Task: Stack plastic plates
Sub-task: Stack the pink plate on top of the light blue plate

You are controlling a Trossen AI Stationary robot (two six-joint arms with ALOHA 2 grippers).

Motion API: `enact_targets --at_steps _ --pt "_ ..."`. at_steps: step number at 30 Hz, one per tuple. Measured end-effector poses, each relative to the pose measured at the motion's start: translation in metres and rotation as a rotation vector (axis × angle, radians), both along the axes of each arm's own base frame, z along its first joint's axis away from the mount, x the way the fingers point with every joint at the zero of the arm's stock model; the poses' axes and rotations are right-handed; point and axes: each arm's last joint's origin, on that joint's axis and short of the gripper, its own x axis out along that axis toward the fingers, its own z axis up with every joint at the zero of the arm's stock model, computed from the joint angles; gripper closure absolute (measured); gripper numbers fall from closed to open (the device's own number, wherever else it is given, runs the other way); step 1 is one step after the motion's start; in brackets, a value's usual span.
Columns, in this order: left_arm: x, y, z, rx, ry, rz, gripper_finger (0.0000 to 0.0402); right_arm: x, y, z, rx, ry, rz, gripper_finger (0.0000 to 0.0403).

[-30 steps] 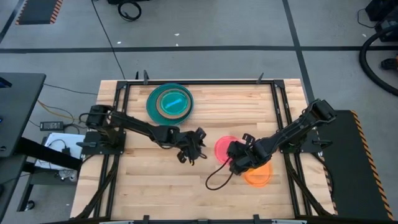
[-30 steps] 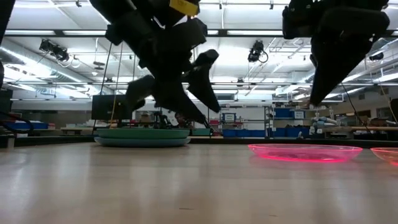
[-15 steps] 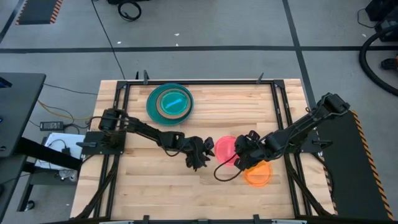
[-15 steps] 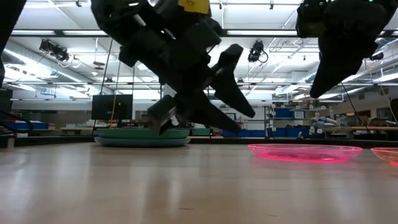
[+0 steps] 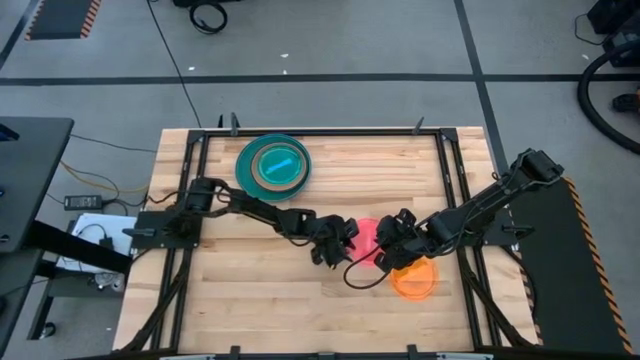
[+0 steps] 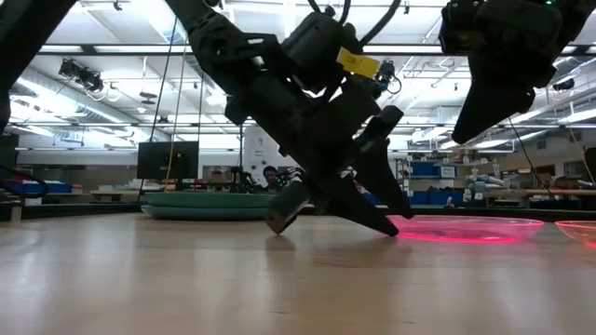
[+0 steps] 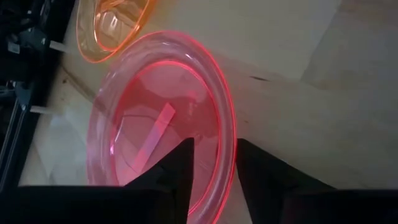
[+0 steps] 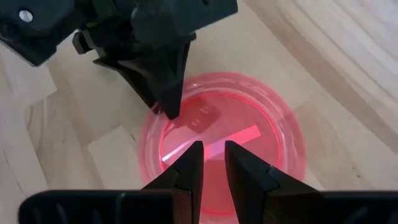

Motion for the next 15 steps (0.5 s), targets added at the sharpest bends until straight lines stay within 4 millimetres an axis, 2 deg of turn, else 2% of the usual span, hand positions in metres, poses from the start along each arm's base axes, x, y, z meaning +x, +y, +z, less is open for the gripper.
enact_targets --at_steps 3,8,11,15 --pt "0.000 0.000 -0.001 0.018 0.004 -0.009 0.0300 0.000 0.000 0.000 -0.003 -0.003 -0.002 0.0326" --pt "-0.004 0.001 0.000 0.061 0.040 0.019 0.0387 0.000 -0.001 0.000 -0.018 -0.011 -0.009 0.0326" --pt "-0.009 -0.001 0.004 0.104 0.084 0.058 0.0391 0.000 -0.001 0.000 -0.019 -0.011 -0.010 0.0326" --pt "-0.023 -0.002 0.020 0.127 0.177 0.160 0.0396 0.000 0.000 0.001 -0.013 -0.016 -0.016 0.0326"
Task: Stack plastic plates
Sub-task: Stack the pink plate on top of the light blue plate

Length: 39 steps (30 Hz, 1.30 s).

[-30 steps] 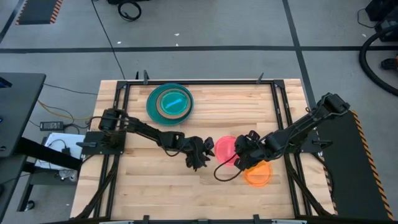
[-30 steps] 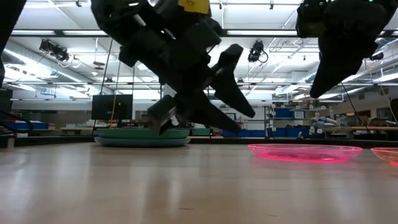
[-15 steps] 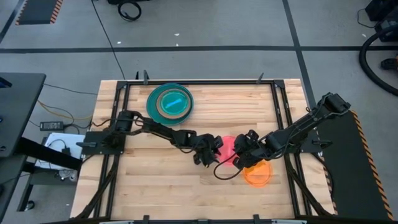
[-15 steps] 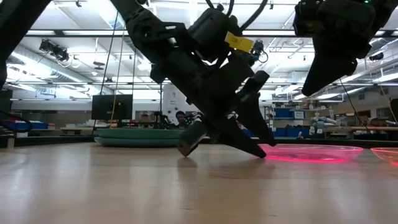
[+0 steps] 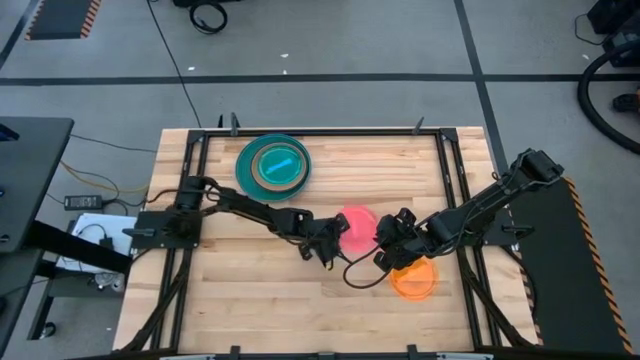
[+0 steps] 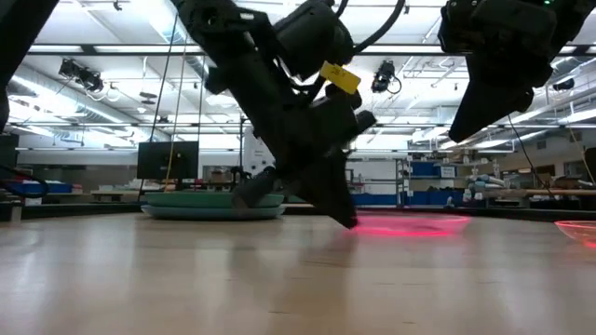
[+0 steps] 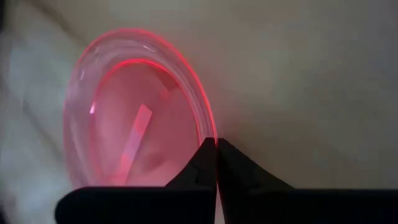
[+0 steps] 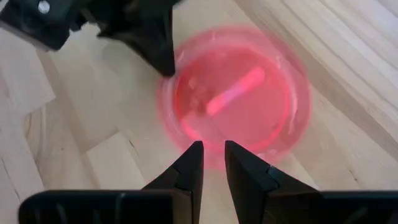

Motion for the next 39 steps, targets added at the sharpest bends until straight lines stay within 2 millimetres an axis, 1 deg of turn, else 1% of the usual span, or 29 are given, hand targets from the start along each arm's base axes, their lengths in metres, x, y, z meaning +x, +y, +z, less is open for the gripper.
enact_targets --at_steps 5,8,10,12,16,18,20,24,26,29,31,33,37,39 --pt "-0.022 0.011 0.029 0.074 0.086 0.240 0.0398 0.000 0.000 0.000 0.006 -0.006 -0.004 0.0326" --pt "-0.036 0.021 0.037 0.059 0.162 0.367 0.0399 0.001 0.001 0.001 0.007 -0.012 0.001 0.0326" --pt "-0.044 0.026 0.046 0.048 0.177 0.444 0.0399 0.002 0.001 0.001 0.004 -0.015 0.008 0.0326" --pt "-0.049 0.030 0.057 0.051 0.158 0.509 0.0400 0.002 0.000 0.001 -0.005 -0.013 0.014 0.0326" --pt "-0.060 0.038 0.073 0.036 0.147 0.614 0.0400 0.002 0.001 0.001 -0.011 -0.019 0.022 0.0326" --pt "-0.065 0.046 0.082 0.008 0.129 0.671 0.0400 0.003 0.001 0.002 -0.010 -0.028 0.029 0.0326" --pt "-0.068 0.054 0.086 -0.008 0.112 0.715 0.0400 0.004 0.001 0.002 -0.016 -0.033 0.034 0.0326" --pt "-0.085 0.069 0.086 -0.034 0.054 0.769 0.0400 0.006 0.002 0.003 -0.033 -0.053 0.045 0.0326" --pt "-0.100 0.078 0.080 -0.042 0.063 0.806 0.0400 0.007 0.002 0.004 -0.031 -0.065 0.052 0.0326" --pt "-0.120 0.092 0.074 -0.071 0.029 0.881 0.0400 0.008 0.003 0.004 -0.035 -0.067 0.065 0.0326" --pt "-0.130 0.102 0.071 -0.095 0.009 0.914 0.0400 0.009 0.001 0.004 -0.032 -0.063 0.068 0.0326" --pt "-0.141 0.112 0.063 -0.105 0.024 0.948 0.0400 0.010 0.000 0.005 -0.020 -0.062 0.078 0.0326" --pt "-0.154 0.134 0.056 -0.150 0.029 0.998 0.0400 0.013 -0.002 0.006 -0.012 -0.085 0.079 0.0326" --pt "-0.156 0.143 0.051 -0.182 0.009 1.014 0.0399 0.014 -0.002 0.006 -0.015 -0.087 0.087 0.0326"
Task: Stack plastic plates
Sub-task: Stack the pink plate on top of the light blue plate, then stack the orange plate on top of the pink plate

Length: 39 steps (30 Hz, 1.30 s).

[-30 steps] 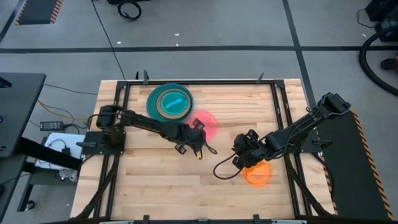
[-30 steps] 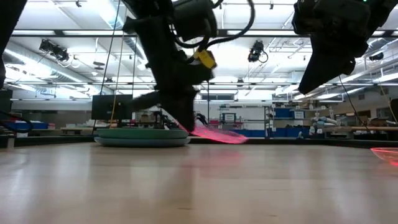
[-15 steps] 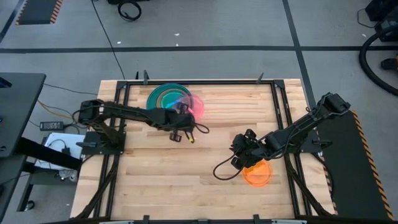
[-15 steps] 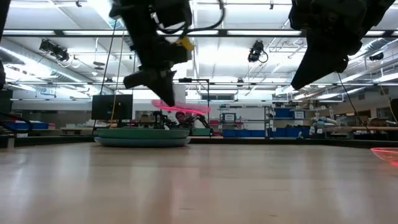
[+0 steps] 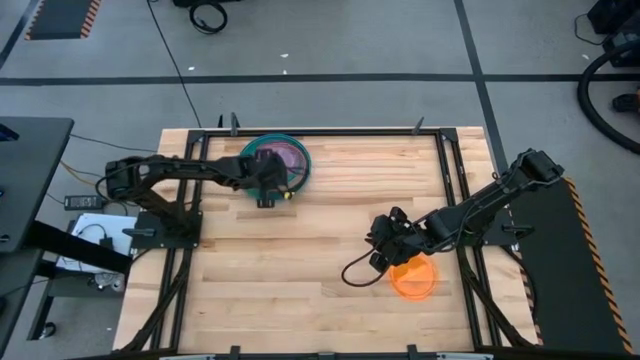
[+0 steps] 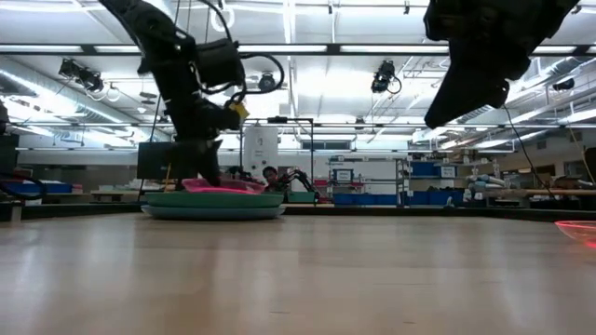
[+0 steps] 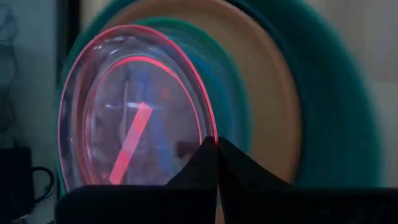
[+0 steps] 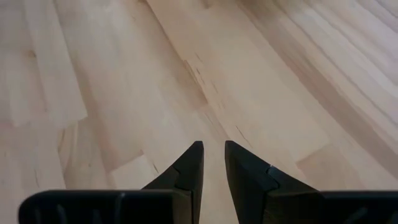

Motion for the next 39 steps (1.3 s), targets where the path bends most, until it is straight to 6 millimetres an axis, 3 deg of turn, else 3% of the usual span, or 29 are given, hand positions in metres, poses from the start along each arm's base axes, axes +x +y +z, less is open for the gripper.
enact_targets --at_steps 3,7,11,15,18,22,28,32,39 --pt "0.000 0.008 -0.002 0.006 -0.061 0.023 0.0372 0.001 0.000 0.000 0.002 -0.004 0.007 0.0326" --pt "0.003 0.006 -0.001 0.009 -0.087 0.002 0.0305 0.000 0.001 0.000 0.016 0.004 0.011 0.0326" --pt "0.006 -0.003 0.003 0.020 -0.112 -0.041 0.0245 0.000 0.001 0.000 0.018 0.005 0.012 0.0326" --pt "0.011 -0.020 0.008 0.029 -0.124 -0.122 0.0214 0.000 0.002 -0.001 0.046 0.019 0.027 0.0326" --pt "0.012 -0.024 0.009 0.116 -0.085 -0.129 0.0212 0.000 0.002 -0.001 0.063 0.021 0.028 0.0326" --pt "0.010 -0.006 0.011 0.188 -0.089 -0.072 0.0226 0.000 0.002 0.000 0.065 0.011 0.026 0.0326" --pt "0.006 0.009 0.010 0.013 -0.183 -0.050 0.0242 0.001 0.004 0.000 0.086 0.004 0.025 0.0326" --pt "0.011 -0.005 0.010 -0.019 -0.191 -0.124 0.0246 0.000 0.005 -0.001 0.183 0.040 0.040 0.0326" --pt "0.027 -0.052 0.014 -0.028 -0.256 -0.280 0.0247 -0.014 0.004 -0.010 0.293 0.247 0.044 0.0326"
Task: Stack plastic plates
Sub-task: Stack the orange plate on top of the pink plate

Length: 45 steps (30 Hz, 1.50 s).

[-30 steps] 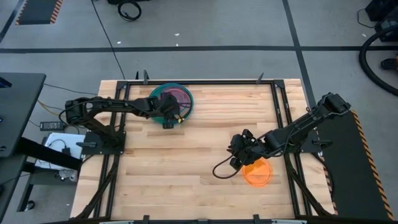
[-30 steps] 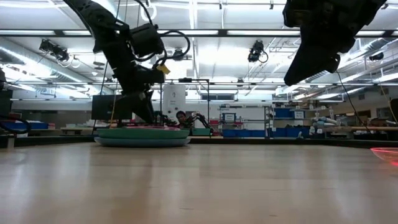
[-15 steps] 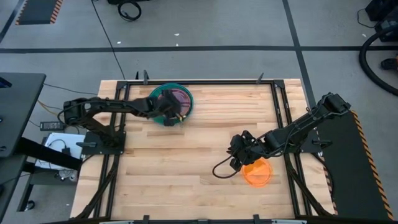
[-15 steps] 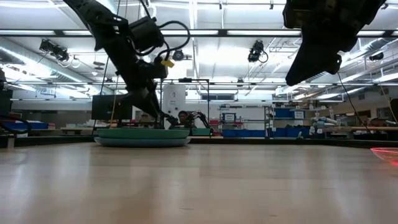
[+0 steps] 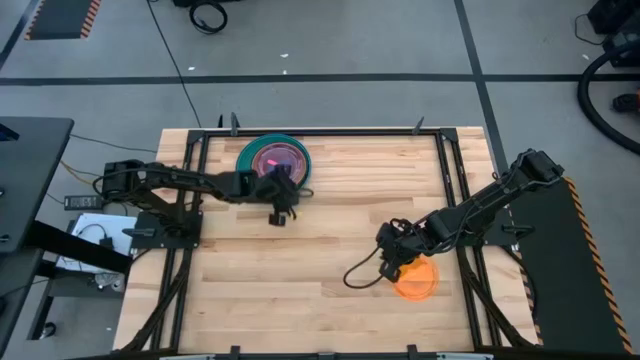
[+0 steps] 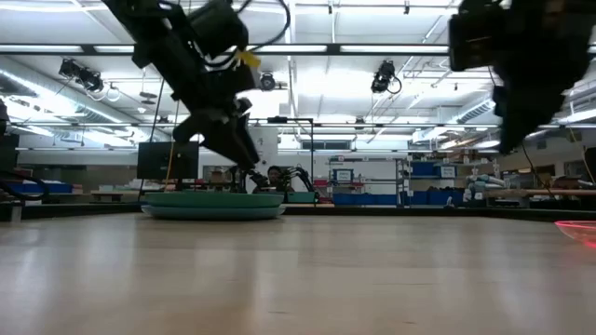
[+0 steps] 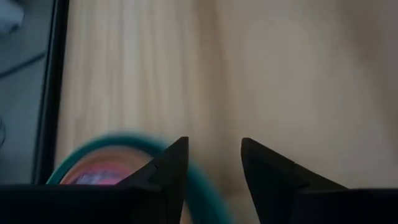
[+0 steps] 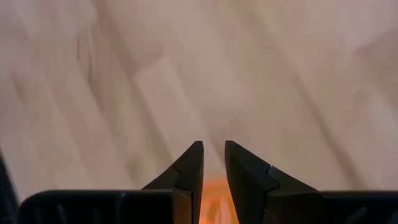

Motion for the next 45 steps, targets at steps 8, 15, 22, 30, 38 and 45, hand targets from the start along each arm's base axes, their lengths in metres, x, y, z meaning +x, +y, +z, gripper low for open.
enact_targets --at_steps 8,15,22,30,38,45 --pt "0.008 -0.046 0.004 -0.085 -0.084 -0.134 0.0247 -0.023 -0.011 -0.008 0.005 0.309 0.007 0.0294" --pt "0.011 -0.058 0.007 -0.086 -0.120 -0.178 0.0247 -0.019 -0.040 -0.011 0.137 0.371 0.019 0.0282" --pt "0.009 -0.058 0.005 -0.087 -0.092 -0.176 0.0247 -0.023 -0.069 -0.034 0.239 0.370 0.129 0.0278" --pt "-0.006 -0.065 -0.008 -0.101 0.106 -0.181 0.0247 -0.026 -0.087 -0.044 0.285 0.322 0.279 0.0280" --pt "-0.014 -0.070 -0.013 -0.172 0.176 -0.097 0.0246 -0.028 -0.091 -0.053 0.288 0.269 0.327 0.0298" --pt "-0.015 -0.077 -0.013 -0.170 0.180 -0.126 0.0247 -0.035 -0.086 -0.068 0.328 0.256 0.321 0.0303"
